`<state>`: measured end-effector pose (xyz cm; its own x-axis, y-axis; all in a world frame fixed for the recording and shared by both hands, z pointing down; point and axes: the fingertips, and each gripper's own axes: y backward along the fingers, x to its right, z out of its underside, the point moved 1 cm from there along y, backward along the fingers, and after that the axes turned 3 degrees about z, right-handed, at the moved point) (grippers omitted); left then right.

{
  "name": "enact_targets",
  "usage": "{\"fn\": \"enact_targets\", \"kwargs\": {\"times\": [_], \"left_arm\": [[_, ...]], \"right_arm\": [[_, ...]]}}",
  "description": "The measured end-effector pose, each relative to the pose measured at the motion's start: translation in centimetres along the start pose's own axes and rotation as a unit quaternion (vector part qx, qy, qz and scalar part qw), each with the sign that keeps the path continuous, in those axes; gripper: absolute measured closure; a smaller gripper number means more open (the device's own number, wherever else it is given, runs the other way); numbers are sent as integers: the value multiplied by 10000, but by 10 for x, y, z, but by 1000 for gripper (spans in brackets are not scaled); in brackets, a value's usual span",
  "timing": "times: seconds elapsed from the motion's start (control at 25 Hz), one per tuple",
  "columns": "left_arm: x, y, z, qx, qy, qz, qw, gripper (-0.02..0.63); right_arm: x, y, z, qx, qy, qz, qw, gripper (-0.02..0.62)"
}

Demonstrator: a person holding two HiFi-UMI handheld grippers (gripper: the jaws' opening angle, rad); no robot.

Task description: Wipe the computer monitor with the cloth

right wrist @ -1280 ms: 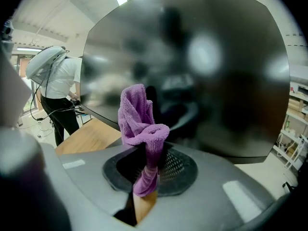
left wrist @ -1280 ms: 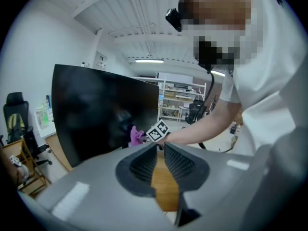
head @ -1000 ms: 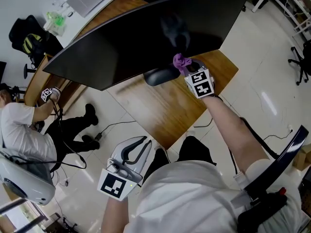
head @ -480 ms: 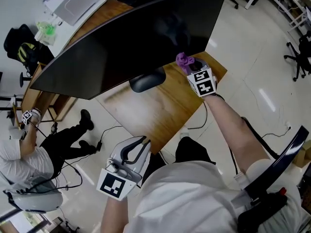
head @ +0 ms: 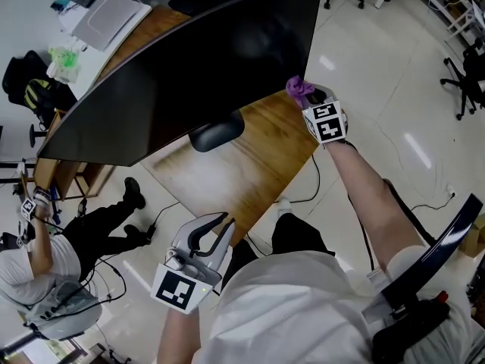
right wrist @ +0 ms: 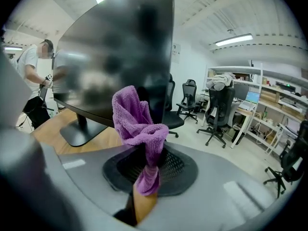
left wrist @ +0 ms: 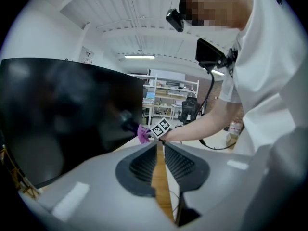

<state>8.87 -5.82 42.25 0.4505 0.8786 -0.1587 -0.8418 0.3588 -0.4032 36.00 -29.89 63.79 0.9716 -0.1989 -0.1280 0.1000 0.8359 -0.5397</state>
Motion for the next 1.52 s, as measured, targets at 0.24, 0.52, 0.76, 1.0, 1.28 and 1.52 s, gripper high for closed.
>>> {"fn": "enact_targets", "kwargs": {"times": [0.24,0.52,0.76,1.0,1.28,1.52], "left_arm": [[3,-5,-4,30,-104,12,9999,536],[3,0,-7,136,-143,26,9998,536],[5,2,-16,331,-324,116,9989,535],[3,12,-20,412,-429,146,9981,536],[4,26,-22,518,-548,124,9971,536],[-4,37,-18,650,-621,130,9959,537]], "right_arm": [[19,3,2,-21,-87,100,9999,546],[29,14,-15,69,-125,212,9997,546],[40,31,-49,275,-75,324,9991,546],[51,44,-76,412,-91,471,9980,546],[67,68,-116,713,-135,611,9955,546],[75,87,-156,1020,-173,737,9919,546]]}}
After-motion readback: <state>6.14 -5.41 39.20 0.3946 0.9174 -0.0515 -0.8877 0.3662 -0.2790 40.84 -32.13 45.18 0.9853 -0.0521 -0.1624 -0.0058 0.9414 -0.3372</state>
